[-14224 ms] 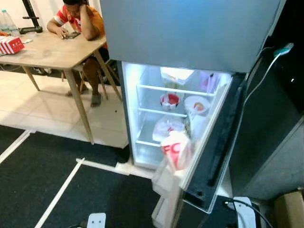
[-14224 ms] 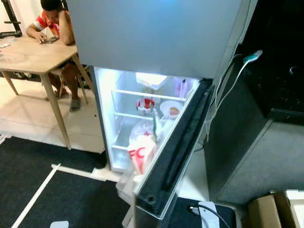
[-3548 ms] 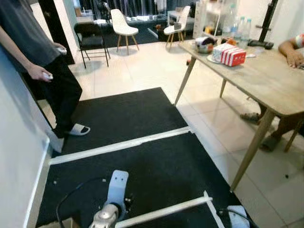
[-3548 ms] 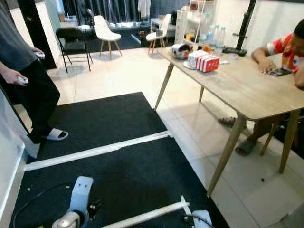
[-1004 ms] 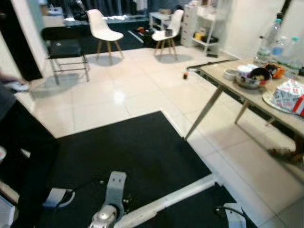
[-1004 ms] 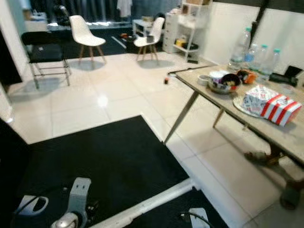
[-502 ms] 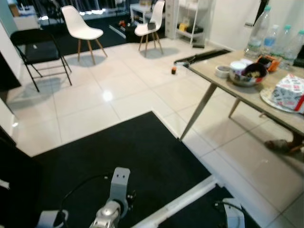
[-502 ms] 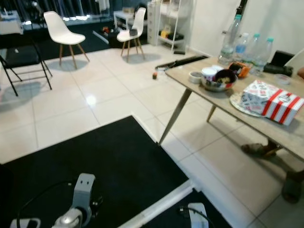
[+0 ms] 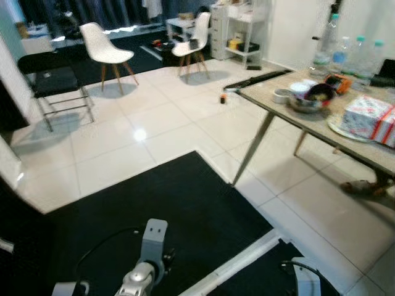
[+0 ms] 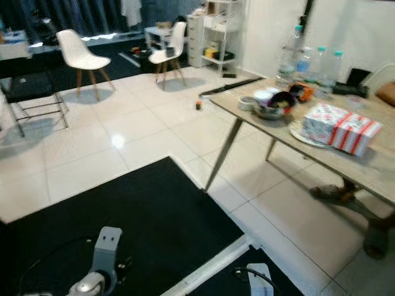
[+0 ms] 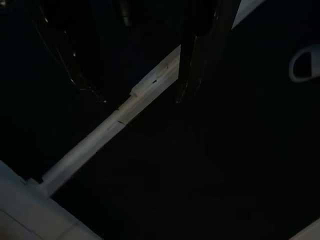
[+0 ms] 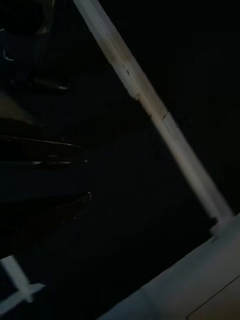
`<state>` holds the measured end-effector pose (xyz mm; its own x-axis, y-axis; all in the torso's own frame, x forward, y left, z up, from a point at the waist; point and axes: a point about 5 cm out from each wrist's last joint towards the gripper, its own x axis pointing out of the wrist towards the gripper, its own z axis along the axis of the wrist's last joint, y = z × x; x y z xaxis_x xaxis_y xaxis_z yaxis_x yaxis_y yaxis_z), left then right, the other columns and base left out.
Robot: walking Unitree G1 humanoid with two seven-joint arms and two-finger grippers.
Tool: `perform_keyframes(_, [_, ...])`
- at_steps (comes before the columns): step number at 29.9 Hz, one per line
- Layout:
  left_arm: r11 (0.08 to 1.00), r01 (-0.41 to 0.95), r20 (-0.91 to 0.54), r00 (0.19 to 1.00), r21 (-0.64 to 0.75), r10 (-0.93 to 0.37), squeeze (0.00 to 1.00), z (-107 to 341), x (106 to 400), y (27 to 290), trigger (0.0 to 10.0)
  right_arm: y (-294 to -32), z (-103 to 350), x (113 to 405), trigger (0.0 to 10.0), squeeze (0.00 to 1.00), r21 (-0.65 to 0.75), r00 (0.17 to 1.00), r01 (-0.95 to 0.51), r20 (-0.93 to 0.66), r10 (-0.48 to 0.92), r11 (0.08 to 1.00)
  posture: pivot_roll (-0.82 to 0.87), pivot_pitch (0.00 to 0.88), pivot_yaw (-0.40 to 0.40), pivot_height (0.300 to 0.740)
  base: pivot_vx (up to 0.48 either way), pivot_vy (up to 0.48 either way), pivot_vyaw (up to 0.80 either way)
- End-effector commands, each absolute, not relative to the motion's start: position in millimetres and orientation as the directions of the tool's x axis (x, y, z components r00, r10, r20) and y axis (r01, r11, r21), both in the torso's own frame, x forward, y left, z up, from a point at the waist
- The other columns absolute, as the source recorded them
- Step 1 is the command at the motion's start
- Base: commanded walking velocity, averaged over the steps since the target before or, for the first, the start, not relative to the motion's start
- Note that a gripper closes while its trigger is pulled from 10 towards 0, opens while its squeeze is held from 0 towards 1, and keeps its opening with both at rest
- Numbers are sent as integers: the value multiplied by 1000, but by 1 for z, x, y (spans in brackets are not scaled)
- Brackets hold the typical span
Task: Restocking fridge
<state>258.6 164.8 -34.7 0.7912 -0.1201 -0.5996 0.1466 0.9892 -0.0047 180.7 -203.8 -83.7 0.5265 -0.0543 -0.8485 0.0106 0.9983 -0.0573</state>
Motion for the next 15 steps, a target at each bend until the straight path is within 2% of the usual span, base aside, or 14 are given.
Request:
perform_keyframes(1, [988, 154, -603, 789, 6, -119, 0, -36, 257, 167, 10000, -205, -85, 177, 10000, 0, -58, 513, 18, -857, -59, 998, 13, 0, 47, 740, 0, 0, -800])
perform_keyframes(15, [985, 170, -577, 808, 26, -123, 0, -37, 252, 165, 10000, -207, -84, 177, 10000, 0, -51, 532, 56, -844, -73, 997, 17, 0, 37, 740, 0, 0, -800])
